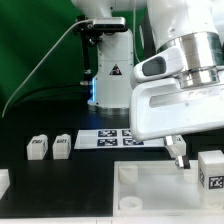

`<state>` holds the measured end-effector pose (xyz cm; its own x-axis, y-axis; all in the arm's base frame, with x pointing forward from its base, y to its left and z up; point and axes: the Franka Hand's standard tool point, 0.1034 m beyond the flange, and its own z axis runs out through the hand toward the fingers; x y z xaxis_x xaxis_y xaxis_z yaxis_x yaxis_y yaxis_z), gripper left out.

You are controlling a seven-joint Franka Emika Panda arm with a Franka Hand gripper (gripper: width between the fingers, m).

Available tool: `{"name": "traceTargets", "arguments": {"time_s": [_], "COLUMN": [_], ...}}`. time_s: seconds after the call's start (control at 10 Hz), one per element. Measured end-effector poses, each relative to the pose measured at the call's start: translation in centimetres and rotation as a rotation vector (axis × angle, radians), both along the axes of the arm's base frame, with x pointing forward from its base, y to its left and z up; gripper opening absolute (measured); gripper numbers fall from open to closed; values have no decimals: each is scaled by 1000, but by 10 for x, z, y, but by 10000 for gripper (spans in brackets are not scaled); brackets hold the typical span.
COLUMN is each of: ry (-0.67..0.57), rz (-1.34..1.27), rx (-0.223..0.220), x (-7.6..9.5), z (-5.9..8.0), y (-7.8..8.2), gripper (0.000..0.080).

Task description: Assemble one leg

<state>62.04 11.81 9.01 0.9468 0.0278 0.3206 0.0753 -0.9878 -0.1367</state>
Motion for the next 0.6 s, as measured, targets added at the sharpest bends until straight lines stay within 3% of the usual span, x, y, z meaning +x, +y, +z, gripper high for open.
{"name": "traceTargets", "arguments": {"time_s": [0.2,0.3,0.4,0.6], "ry": [214,253,397,401], "rz": [25,26,47,42], "rx": [12,16,21,23], "x": [6,12,2,9], "z": [2,1,-1,-6], "y": [-2,-4,-6,-9], "gripper": [649,649,649,649]}}
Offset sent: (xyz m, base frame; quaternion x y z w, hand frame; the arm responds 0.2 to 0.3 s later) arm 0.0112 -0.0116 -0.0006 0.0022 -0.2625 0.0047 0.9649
